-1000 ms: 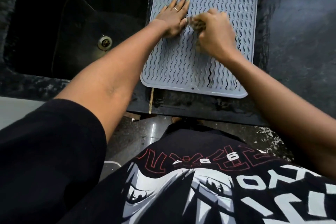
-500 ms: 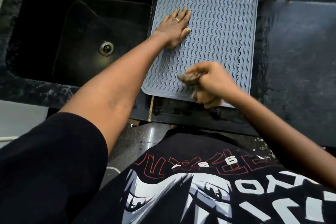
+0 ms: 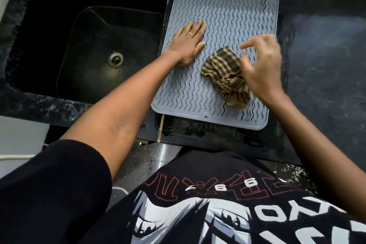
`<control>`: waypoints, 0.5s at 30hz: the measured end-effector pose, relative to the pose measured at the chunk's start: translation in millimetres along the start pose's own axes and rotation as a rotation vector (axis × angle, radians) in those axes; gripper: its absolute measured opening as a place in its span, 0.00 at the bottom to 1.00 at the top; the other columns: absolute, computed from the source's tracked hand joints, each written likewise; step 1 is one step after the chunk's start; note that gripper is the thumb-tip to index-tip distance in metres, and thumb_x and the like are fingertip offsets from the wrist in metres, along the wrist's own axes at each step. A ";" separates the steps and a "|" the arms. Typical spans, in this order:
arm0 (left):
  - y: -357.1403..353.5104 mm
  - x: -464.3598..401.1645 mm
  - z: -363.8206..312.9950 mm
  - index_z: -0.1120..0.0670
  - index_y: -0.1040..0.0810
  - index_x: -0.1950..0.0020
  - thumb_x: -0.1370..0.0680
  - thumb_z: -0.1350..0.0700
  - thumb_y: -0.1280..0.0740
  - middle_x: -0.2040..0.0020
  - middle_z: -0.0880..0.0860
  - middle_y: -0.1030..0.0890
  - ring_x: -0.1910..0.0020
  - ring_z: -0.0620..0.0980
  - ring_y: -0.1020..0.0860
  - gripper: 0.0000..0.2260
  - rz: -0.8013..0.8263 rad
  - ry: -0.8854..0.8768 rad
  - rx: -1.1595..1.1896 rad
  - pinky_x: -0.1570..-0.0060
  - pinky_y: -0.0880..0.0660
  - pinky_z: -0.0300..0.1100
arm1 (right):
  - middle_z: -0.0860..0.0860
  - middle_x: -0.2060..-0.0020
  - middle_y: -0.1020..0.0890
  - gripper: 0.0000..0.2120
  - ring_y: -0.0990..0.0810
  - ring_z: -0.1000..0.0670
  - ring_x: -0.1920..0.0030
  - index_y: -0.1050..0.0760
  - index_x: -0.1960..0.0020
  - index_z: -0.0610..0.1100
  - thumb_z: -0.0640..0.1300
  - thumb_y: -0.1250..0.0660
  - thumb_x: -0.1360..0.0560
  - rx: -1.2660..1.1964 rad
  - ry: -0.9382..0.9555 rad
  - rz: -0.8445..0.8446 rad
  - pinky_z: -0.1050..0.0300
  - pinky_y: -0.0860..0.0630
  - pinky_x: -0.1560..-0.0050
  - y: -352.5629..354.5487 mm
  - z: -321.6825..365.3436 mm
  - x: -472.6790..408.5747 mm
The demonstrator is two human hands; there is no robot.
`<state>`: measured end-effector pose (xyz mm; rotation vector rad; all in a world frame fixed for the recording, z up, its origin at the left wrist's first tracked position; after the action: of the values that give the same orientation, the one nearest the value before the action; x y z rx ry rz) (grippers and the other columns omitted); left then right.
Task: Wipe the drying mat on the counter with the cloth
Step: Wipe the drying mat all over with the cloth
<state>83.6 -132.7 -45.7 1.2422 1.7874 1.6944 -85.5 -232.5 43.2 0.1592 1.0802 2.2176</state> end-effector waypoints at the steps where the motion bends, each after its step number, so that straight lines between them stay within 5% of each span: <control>1: 0.1 0.1 -0.2 0.52 0.58 0.21 0.16 0.47 0.53 0.20 0.53 0.55 0.21 0.54 0.56 0.26 -0.012 0.001 0.003 0.24 0.57 0.50 | 0.44 0.43 0.26 0.12 0.30 0.46 0.40 0.25 0.45 0.44 0.47 0.38 0.26 0.030 0.061 0.095 0.46 0.33 0.37 -16.4 8.8 3.7; 4: 4.3 2.7 -0.3 0.51 0.52 0.21 0.17 0.47 0.51 0.20 0.52 0.49 0.21 0.53 0.51 0.26 -0.092 0.015 -0.005 0.24 0.51 0.50 | 0.46 0.29 0.35 0.25 0.42 0.41 0.28 0.33 0.32 0.48 0.59 0.41 0.24 0.390 0.188 0.412 0.40 0.45 0.31 -72.6 11.5 28.7; 6: 12.6 2.2 0.0 0.50 0.44 0.22 0.18 0.46 0.48 0.22 0.51 0.41 0.23 0.53 0.43 0.24 -0.174 0.019 -0.008 0.27 0.44 0.50 | 0.45 0.26 0.38 0.26 0.45 0.37 0.27 0.36 0.29 0.47 0.56 0.41 0.23 0.506 0.243 0.403 0.38 0.45 0.32 -83.3 4.1 38.3; 11: 45.2 -15.8 10.5 0.52 0.22 0.37 0.17 0.47 0.49 0.39 0.52 0.22 0.39 0.51 0.27 0.20 -0.349 0.067 0.138 0.44 0.31 0.47 | 0.48 0.35 0.25 0.16 0.32 0.36 0.38 0.24 0.39 0.48 0.40 0.34 0.25 0.396 0.285 0.306 0.41 0.32 0.49 -72.6 3.9 18.2; 15: 68.5 -43.5 27.4 0.54 0.18 0.49 0.17 0.46 0.50 0.49 0.52 0.17 0.50 0.51 0.21 0.23 -0.424 0.144 0.329 0.53 0.26 0.45 | 0.49 0.44 0.20 0.12 0.30 0.43 0.50 0.20 0.44 0.43 0.38 0.32 0.27 0.097 0.189 0.219 0.45 0.26 0.51 -59.7 11.4 -25.6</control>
<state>151.0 -158.9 0.2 0.7856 2.2895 1.3147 -31.1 -214.1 10.9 0.1167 1.3293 2.4139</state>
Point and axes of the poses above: each hand's wrist, its own x-axis away from the middle knuckle, its own y-axis out of the back of the hand, z = x × y, the point moved 8 cm from there along -x, towards the middle knuckle
